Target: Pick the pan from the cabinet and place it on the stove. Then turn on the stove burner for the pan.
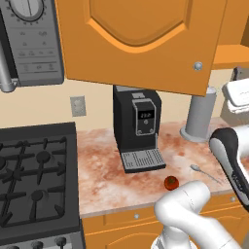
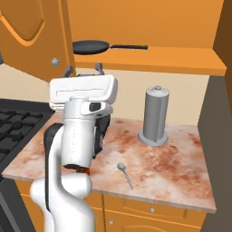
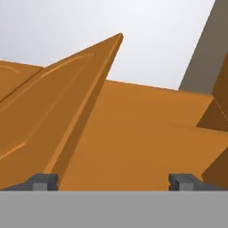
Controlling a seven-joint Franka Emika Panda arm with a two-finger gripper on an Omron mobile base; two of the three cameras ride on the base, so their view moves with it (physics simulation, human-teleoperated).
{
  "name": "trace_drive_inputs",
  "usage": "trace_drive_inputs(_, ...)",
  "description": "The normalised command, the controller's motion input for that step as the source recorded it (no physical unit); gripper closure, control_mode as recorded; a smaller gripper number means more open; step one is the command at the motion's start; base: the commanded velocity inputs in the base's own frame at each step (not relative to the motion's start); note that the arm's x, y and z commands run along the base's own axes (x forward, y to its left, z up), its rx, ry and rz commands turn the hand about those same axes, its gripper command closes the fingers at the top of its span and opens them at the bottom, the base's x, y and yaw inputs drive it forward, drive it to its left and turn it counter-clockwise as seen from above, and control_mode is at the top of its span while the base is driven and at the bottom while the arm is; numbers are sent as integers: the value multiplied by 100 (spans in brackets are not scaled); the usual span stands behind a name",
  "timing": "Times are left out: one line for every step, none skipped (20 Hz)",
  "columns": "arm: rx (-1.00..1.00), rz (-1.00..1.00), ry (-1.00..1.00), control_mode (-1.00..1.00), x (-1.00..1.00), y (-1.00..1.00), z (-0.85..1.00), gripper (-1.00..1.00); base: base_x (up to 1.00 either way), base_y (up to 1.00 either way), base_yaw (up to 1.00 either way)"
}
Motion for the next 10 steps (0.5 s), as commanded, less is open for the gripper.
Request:
trace_drive_inputs(15, 16, 23, -100, 17, -60, -3, -100, 0, 0, 0)
trace_drive_inputs(14, 17, 24, -100, 15, -57, -3, -100, 0, 0, 0)
trace_drive_inputs(14, 17, 25, -100, 15, -55, -3, -100, 0, 0, 0)
trace_drive_inputs(12, 18, 25, -100, 13, -54, -3, -100, 0, 0, 0)
trace_drive_inputs(12, 20, 25, -100, 9, -55, -3, -100, 0, 0, 0)
trace_drive_inputs(11, 20, 25, -100, 4, -55, -2, -100, 0, 0, 0)
trace_drive_inputs(10, 21, 24, -100, 2, -55, -3, -100, 0, 0, 0)
trace_drive_inputs(10, 22, 23, -100, 0, -53, -8, -100, 0, 0, 0)
trace_drive_inputs(8, 23, 25, -100, 1, -49, -9, -100, 0, 0, 0)
trace_drive_inputs(6, 23, 28, -100, 3, -45, -10, -100, 0, 0, 0)
